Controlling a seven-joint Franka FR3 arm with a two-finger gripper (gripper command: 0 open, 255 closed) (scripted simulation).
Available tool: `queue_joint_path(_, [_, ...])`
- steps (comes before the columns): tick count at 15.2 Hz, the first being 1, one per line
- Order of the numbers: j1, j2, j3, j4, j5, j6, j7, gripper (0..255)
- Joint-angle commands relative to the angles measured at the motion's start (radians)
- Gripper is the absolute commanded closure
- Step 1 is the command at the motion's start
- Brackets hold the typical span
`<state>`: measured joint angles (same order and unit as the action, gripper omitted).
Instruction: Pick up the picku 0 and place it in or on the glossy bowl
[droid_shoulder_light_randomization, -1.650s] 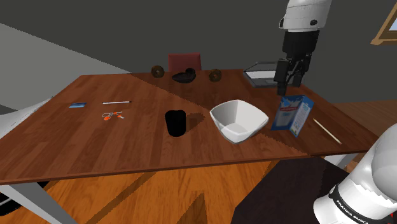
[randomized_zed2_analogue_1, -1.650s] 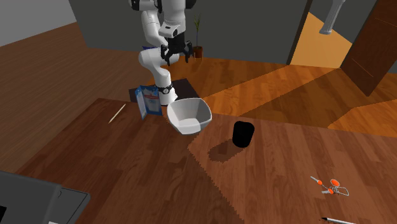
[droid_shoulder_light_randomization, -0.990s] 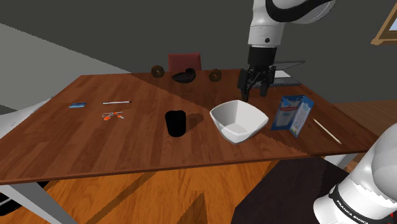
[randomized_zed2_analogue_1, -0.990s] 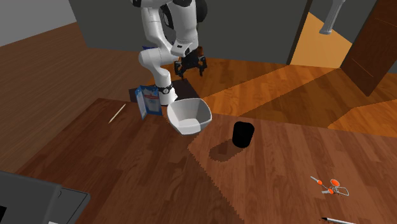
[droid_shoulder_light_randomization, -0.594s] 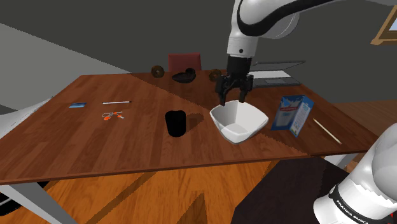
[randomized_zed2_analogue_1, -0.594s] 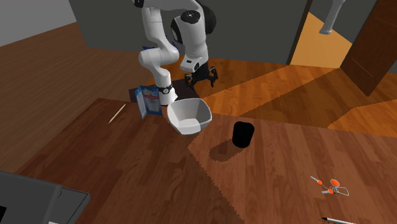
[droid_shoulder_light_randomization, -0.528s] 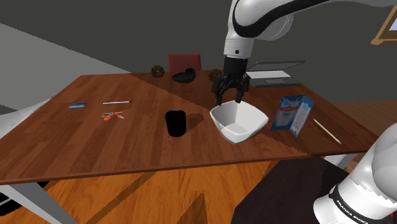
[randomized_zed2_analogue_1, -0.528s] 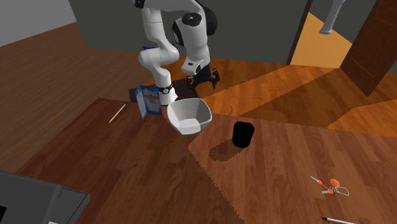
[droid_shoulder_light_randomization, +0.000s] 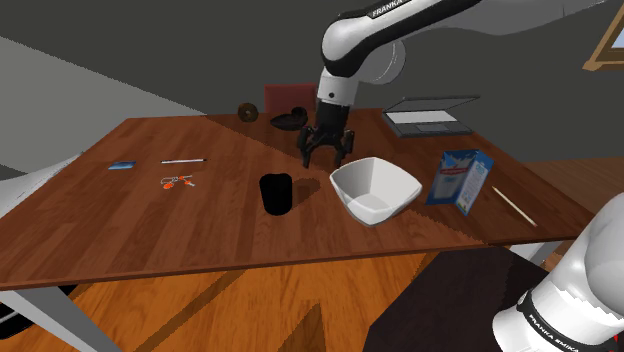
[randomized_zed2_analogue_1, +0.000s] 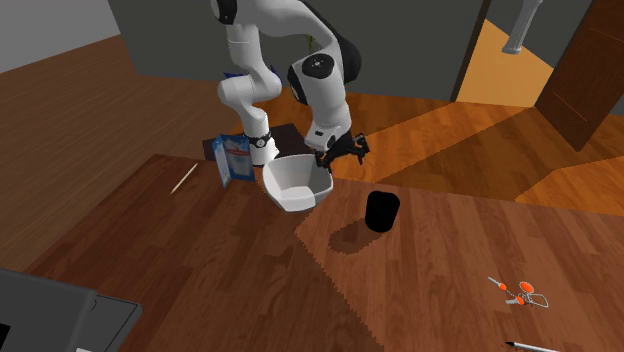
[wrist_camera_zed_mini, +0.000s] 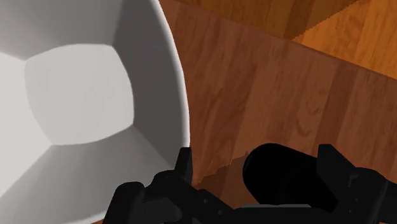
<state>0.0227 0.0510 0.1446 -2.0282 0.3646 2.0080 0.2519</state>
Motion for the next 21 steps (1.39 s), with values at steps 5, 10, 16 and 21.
queue_joint_path(5, [0.008, 0.227, 0.008, 0.2, 0.054, 0.054, 0.036, 0])
queue_joint_path(10, [0.018, 0.299, 0.015, 0.241, 0.07, 0.094, 0.043, 0])
queue_joint_path(16, [0.031, 0.326, 0.022, 0.221, 0.076, 0.145, 0.039, 0])
queue_joint_path(21, [0.031, 0.326, 0.022, 0.221, 0.076, 0.145, 0.039, 0])
